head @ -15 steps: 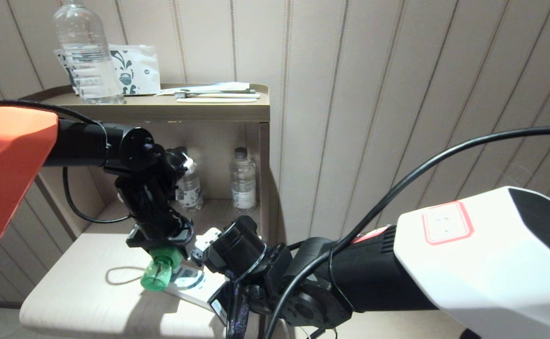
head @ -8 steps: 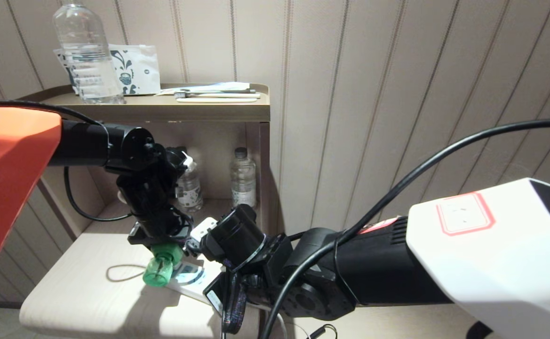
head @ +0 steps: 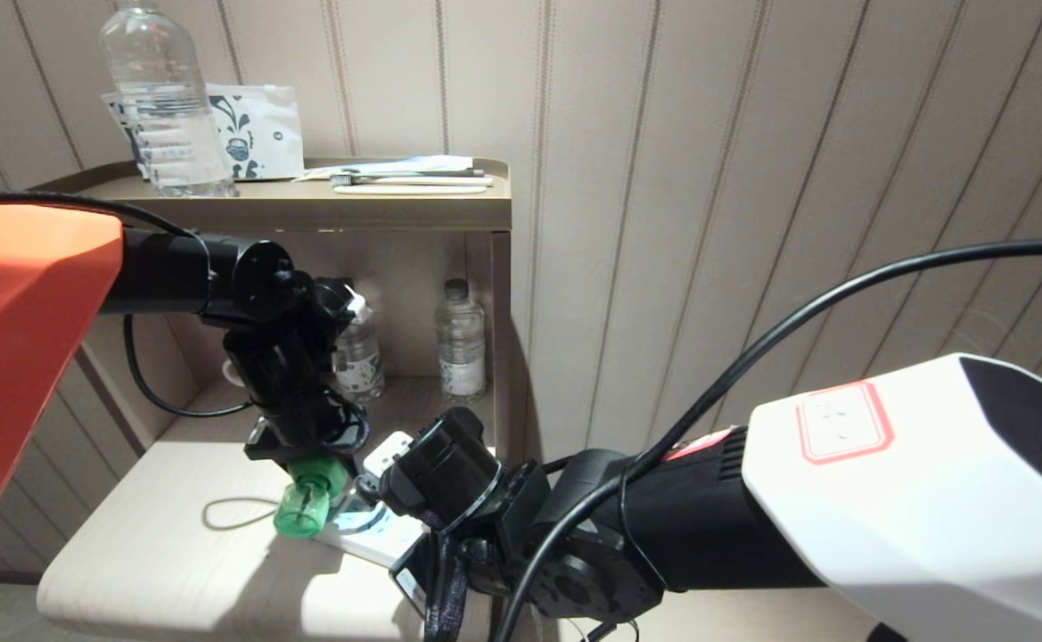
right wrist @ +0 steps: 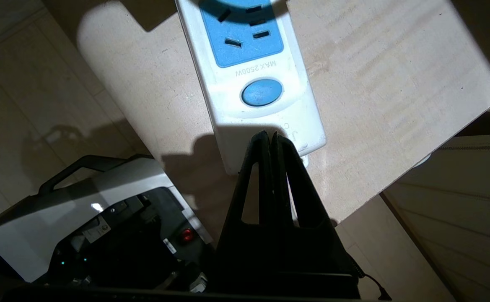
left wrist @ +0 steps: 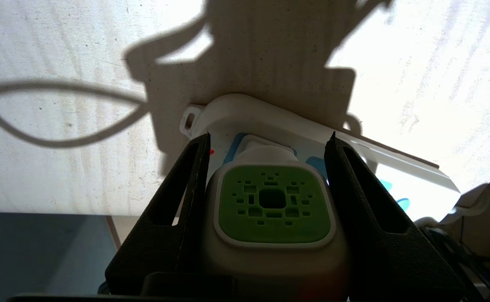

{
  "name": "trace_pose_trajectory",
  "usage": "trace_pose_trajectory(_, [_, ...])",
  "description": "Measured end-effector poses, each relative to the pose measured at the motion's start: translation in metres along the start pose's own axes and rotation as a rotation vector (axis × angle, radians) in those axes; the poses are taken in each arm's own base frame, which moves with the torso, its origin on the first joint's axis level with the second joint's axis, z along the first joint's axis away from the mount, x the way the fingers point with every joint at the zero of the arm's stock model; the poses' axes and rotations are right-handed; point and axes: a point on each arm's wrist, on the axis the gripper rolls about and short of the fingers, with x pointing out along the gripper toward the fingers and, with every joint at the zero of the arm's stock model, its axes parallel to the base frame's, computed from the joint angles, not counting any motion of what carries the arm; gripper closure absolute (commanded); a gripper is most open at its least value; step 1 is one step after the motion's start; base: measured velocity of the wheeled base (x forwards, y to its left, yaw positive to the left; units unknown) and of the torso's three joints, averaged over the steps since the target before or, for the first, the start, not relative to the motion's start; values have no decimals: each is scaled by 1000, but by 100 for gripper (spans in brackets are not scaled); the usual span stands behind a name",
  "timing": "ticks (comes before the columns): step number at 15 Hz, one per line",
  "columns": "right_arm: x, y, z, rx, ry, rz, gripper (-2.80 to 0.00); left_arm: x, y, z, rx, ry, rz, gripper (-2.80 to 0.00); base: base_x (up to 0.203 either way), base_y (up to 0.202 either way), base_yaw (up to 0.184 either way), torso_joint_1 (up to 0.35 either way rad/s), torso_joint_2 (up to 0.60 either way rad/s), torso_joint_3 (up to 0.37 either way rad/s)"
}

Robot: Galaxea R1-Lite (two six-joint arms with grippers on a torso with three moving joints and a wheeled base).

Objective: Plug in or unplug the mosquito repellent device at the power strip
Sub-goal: Hold the socket with your right hand and unplug it with your left hand

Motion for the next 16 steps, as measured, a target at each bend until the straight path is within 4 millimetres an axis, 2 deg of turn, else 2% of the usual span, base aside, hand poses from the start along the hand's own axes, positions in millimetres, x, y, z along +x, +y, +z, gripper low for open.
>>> trace_pose_trajectory(4, [10,2,-4,1,2,3,0,2,-1,3,1,-1,0,0,0,0,0,0,0,0])
trace_pose_trajectory(16, [22,15,-14,-18,42,20,0,-15,-1,13,-9,-41,-9,0,0,0,0,0,0,0])
